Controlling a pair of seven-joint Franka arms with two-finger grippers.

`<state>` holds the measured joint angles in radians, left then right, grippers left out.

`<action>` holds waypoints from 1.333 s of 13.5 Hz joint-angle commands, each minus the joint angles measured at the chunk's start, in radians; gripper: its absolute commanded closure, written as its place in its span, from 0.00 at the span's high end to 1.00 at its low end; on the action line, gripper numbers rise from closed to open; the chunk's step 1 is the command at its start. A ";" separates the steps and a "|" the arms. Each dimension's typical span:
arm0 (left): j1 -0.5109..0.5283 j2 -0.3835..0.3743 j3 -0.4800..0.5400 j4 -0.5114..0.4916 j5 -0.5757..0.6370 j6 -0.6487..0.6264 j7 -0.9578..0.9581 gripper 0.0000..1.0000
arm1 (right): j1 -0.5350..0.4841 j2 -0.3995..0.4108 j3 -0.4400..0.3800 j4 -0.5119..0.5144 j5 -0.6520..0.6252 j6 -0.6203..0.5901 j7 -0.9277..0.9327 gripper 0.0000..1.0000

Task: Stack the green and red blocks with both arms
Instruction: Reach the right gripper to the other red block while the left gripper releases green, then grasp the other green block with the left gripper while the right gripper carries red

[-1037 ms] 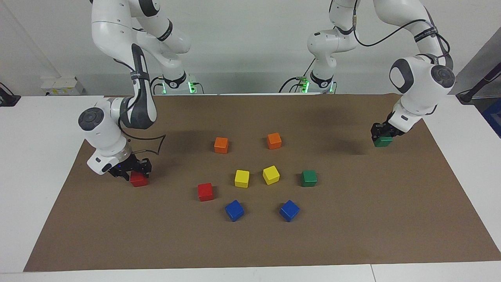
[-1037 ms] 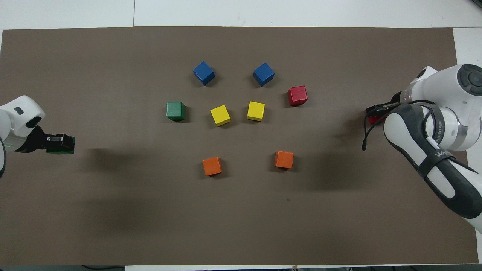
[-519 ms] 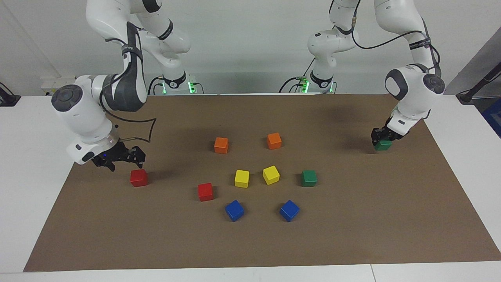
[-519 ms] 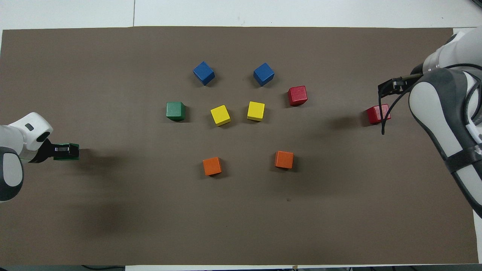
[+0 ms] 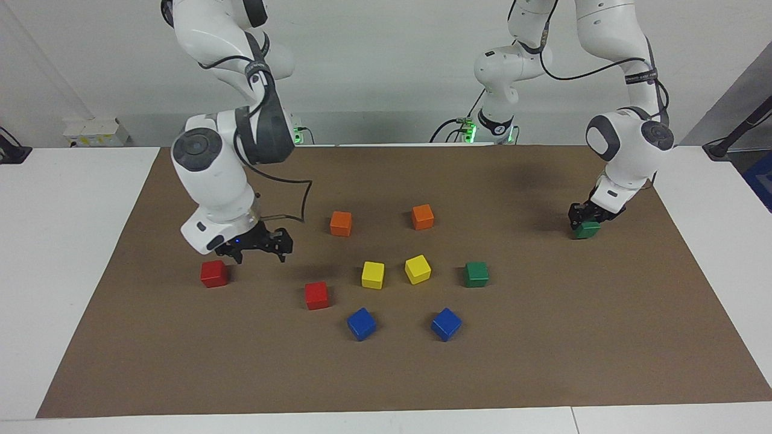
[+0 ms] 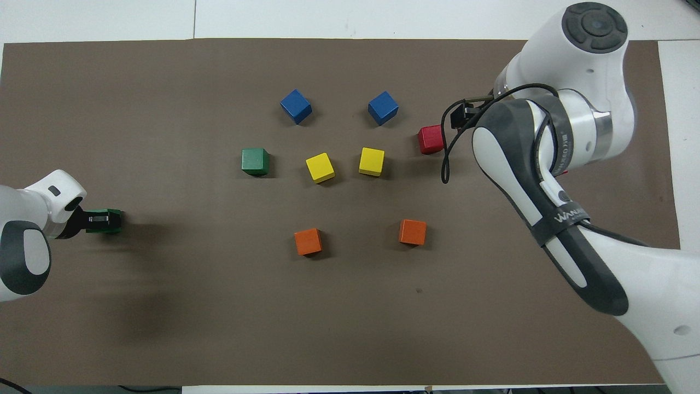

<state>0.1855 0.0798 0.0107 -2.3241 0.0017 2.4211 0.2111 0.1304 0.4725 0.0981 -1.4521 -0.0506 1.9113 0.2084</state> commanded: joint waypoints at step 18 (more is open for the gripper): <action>-0.369 0.099 -0.017 0.511 -0.032 -0.404 -0.289 1.00 | 0.089 0.137 0.000 -0.094 -0.003 0.348 0.097 0.90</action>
<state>-0.1176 0.1189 -0.0224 -1.8575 -0.0051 1.9838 -0.0120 0.2178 0.6277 0.0970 -1.4861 -0.0585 2.2063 0.2809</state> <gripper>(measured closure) 0.000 0.000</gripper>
